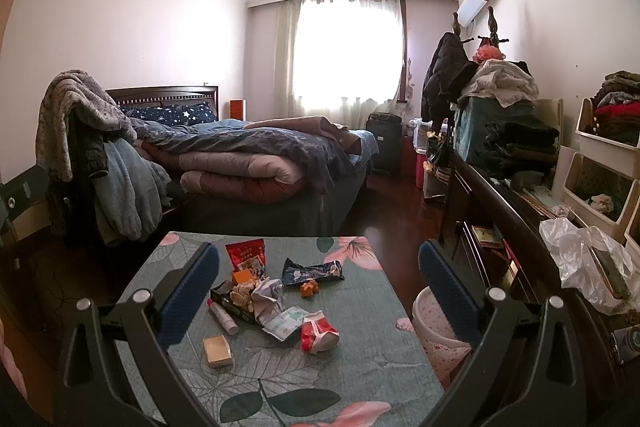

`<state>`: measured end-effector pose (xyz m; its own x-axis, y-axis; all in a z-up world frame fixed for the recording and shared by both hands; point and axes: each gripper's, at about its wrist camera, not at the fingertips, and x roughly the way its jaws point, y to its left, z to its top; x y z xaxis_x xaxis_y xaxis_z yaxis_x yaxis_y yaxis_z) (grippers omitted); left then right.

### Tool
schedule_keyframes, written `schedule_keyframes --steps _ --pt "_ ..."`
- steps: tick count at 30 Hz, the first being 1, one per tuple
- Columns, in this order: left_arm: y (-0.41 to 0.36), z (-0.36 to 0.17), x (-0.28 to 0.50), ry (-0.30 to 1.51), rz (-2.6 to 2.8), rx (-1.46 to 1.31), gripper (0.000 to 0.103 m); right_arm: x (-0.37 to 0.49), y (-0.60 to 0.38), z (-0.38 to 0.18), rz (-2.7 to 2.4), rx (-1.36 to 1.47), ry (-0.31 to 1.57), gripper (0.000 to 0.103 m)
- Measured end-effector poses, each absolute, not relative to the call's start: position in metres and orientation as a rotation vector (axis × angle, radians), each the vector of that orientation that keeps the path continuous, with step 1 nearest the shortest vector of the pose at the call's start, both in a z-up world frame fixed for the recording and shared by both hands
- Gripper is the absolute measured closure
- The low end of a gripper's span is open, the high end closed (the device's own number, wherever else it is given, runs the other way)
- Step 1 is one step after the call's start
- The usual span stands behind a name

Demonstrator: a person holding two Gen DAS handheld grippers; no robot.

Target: Collect trash

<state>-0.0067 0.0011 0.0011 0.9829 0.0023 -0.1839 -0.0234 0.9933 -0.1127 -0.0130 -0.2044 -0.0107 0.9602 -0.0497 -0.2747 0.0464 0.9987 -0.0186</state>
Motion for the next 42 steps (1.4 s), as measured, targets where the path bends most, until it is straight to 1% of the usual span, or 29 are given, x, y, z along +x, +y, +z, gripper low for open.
schedule_keyframes --steps 33,42 --pt "-0.002 -0.01 -0.007 0.196 0.013 -0.119 0.004 -0.009 -0.206 -0.016 -0.057 -0.012 0.296 0.003" --pt "-0.011 -0.019 -0.008 0.213 0.012 -0.115 0.004 0.012 -0.213 -0.032 -0.072 -0.004 0.33 0.003"
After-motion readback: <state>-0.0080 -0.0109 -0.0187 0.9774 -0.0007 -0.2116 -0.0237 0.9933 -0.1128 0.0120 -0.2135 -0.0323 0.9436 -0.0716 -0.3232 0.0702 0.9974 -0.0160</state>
